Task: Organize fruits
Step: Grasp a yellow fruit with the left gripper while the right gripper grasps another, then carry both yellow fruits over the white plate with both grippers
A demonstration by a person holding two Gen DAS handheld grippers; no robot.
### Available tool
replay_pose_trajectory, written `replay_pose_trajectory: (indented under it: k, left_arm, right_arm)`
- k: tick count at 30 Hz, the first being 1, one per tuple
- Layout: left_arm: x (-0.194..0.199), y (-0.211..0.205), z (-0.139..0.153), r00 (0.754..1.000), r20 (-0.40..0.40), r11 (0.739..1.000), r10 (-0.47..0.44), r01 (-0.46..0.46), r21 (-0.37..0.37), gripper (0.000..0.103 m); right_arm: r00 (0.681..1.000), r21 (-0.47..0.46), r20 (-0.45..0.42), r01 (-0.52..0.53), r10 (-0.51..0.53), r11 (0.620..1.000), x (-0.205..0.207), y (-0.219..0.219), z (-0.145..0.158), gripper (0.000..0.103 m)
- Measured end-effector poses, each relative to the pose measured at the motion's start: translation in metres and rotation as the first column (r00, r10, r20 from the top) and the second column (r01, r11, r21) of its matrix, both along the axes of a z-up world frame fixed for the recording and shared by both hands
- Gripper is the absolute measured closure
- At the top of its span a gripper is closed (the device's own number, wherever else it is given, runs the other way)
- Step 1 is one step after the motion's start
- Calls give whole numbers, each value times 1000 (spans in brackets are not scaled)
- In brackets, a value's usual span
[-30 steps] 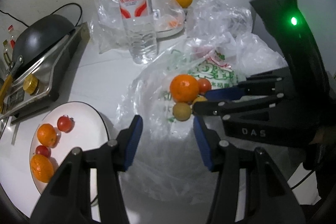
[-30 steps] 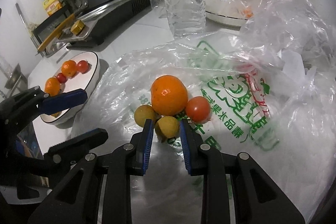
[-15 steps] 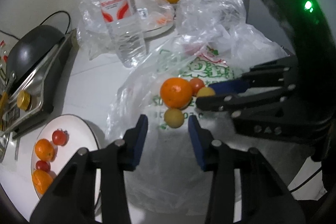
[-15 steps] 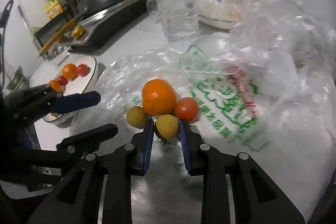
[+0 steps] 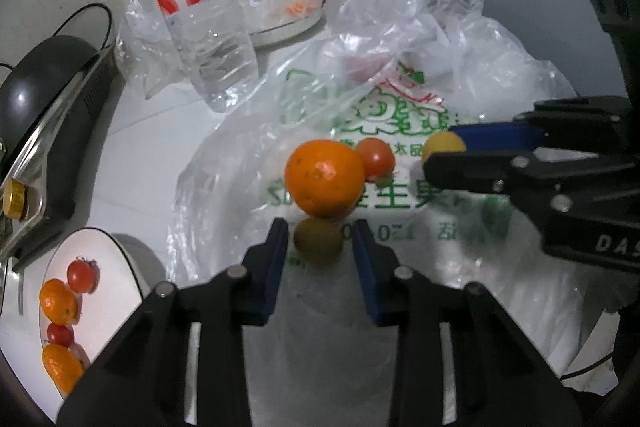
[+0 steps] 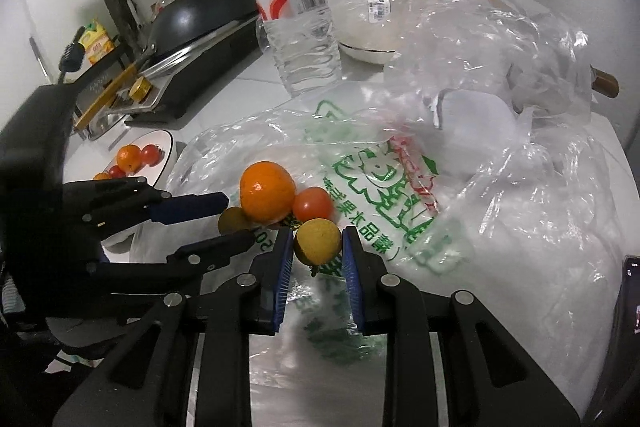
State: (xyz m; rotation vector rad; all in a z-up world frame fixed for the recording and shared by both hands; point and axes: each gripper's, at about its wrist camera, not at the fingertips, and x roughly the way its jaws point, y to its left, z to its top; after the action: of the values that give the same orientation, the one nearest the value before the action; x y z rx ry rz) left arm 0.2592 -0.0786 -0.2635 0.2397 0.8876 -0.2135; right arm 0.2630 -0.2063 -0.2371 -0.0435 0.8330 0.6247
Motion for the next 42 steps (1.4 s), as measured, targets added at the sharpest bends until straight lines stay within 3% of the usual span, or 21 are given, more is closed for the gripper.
replay_pose_trajectory:
  k: [4,13,42]
  left_arm:
    - [3,1,-3,1000,-11,1000,3,-3,0,76]
    - [-2,3,0,1000,-8,999,-18,18,-32,76]
    - [-62,25,46,993,116,993,-33,46,-110,76]
  right_arm:
    - [1000,1,-3,0,0,1000,1,-3,-2,76]
    - [1000,-6,-1,6,-6,1000,0,1,-1,76]
    - [998,-60,64,7,-3,998,-42,31,30,76]
